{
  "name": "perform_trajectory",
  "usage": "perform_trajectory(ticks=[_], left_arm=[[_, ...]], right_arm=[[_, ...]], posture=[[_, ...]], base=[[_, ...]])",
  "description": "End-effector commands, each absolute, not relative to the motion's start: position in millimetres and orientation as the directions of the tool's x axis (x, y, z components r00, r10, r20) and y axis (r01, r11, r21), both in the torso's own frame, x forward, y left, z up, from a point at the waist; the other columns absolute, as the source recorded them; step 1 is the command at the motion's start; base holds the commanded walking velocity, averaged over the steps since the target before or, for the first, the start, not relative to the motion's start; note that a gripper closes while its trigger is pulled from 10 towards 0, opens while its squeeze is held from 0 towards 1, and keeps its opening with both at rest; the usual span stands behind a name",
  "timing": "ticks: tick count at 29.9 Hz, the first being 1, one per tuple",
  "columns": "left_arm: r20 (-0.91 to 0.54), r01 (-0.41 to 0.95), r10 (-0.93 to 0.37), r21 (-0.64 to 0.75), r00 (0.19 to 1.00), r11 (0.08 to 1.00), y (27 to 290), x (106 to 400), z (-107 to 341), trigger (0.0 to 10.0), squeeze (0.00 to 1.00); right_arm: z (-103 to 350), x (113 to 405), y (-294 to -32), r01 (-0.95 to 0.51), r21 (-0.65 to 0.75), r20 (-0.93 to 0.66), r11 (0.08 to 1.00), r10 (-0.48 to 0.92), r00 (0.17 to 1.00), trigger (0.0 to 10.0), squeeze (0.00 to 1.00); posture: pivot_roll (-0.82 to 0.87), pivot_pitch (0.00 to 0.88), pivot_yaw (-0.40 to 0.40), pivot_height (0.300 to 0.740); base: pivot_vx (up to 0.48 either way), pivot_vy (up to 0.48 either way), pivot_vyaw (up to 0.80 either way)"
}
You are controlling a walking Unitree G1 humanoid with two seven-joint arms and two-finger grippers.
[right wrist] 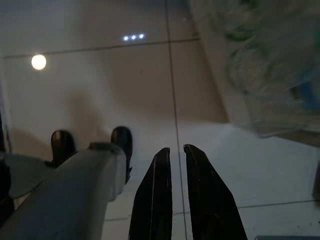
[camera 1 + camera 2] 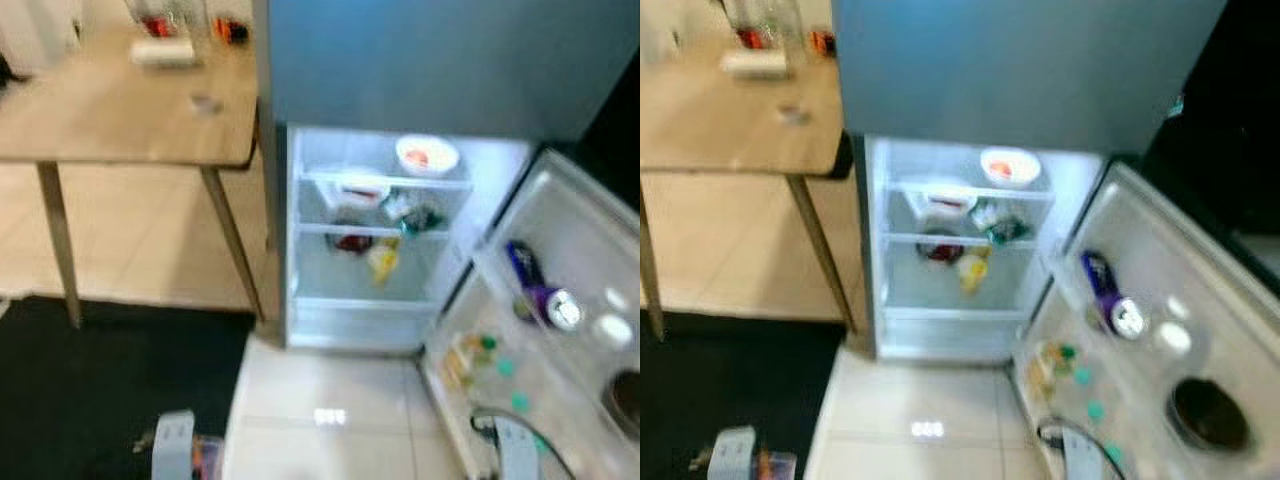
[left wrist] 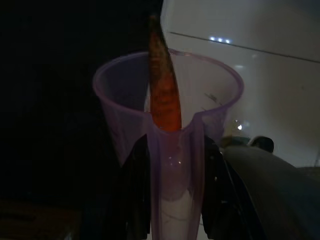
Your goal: Restocking fridge
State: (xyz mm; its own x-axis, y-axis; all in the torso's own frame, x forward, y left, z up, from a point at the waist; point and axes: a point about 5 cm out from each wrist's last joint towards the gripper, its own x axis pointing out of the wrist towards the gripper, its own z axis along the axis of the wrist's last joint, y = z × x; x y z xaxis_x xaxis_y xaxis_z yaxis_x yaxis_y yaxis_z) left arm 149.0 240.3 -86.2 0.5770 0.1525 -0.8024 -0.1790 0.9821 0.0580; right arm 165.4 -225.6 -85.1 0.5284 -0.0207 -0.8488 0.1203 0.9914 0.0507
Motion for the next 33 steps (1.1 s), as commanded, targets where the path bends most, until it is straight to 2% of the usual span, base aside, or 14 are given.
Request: perform_trajectory(ticks=[1,11,13,27,33], left_arm=[[-0.801,-0.169,0.151,0.063,0.58,0.984,239.5,148.8,-86.4,10.0,0.0],[-0.78,-0.169,0.157,0.067,0.606,0.983,240.7,158.7,-81.9,10.0,0.0],[-0.775,-0.162,0.152,0.065,0.613,0.985,240.1,161.2,-80.9,10.0,0.0],[-0.772,-0.157,0.151,0.067,0.617,0.985,241.0,163.6,-79.7,10.0,0.0],[-0.768,-0.16,0.148,0.06,0.623,0.985,240.8,165.8,-78.7,10.0,0.0]], right_arm=[[-85.0,166.7,-222.8,0.118,0.066,-0.843,0.991,-0.008,0.538,10.0,0.0],[-78.6,180.9,-213.6,0.079,0.18,-0.795,0.981,0.098,0.598,10.0,0.0],[-78.2,181.8,-212.8,0.057,0.182,-0.795,0.982,0.113,0.596,10.0,0.0],[-82.9,169.4,-219.0,0.088,0.158,-0.816,0.983,0.08,0.573,10.0,0.0],[-84.0,166.1,-226.7,0.131,0.082,-0.835,0.988,-0.003,0.551,10.0,0.0]], posture=[[0.09,0.0,-0.062,0.74],[0.09,0.001,-0.065,0.74],[0.09,0.001,-0.065,0.74],[0.08,0.0,-0.065,0.74],[0.08,0.0,-0.066,0.74]], base=[[0.0,0.0,0.0],[0.0,0.0,0.0],[0.0,0.0,0.77],[0.0,0.0,0.78],[0.0,0.0,0.0]])
